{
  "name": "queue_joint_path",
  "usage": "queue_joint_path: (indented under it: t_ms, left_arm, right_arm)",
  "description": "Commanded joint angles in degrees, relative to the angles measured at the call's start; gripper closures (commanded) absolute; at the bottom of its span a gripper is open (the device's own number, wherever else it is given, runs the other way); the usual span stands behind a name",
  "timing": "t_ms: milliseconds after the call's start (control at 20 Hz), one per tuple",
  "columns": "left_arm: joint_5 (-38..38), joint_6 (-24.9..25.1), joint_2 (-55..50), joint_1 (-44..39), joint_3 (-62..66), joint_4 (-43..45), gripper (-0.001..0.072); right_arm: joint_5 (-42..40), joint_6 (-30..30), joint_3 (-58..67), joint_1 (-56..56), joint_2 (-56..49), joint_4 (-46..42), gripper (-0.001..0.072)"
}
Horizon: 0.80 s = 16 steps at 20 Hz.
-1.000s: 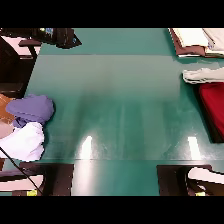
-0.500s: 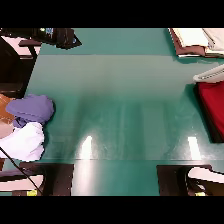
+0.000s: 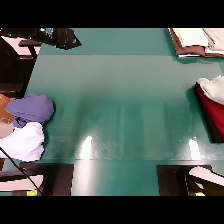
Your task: Fold the shirts.
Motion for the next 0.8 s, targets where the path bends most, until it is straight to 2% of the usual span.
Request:
queue_joint_path:
  t_ms: [0,50,100,150,200,400,550,750]
  left_arm:
    - [-0.26,0.33,-0.02,0.04,0.00,0.02,0.0684]
    - [-0.52,0.33,-0.02,0.04,0.00,0.02,0.0684]
    - [-0.68,0.33,-0.02,0.04,0.00,0.02,0.0684]
    - [-0.70,0.33,-0.02,0.04,0.00,0.02,0.0683]
    - [-0.68,0.33,-0.02,0.04,0.00,0.00,0.0684]
    - [-0.57,0.28,-0.02,0.04,0.00,-0.04,0.0683]
    - [0.90,0.28,0.00,0.04,0.00,-0.02,0.0683]
    - [1.40,0.26,0.00,0.04,0.00,-0.02,0.0684]
  right_arm:
    - [0.61,-0.39,-8.17,-4.76,2.36,-3.41,0.0618]
    - [0.09,-0.70,-9.53,-5.81,2.71,-3.37,0.0531]
    - [-0.57,-0.70,-10.40,-6.73,2.86,-3.13,0.0312]
    - [-0.90,-0.70,-10.67,-7.23,2.84,-2.73,0.0137]
    - [-0.92,-0.68,-10.34,-7.43,2.82,-2.08,0.0114]
    - [0.20,-0.76,-4.81,-2.91,2.86,8.35,0.0116]
    - [1.07,-0.76,0.42,9.18,2.93,16.52,0.0115]
    - [-0.74,-0.76,4.79,30.67,2.93,17.11,0.0116]
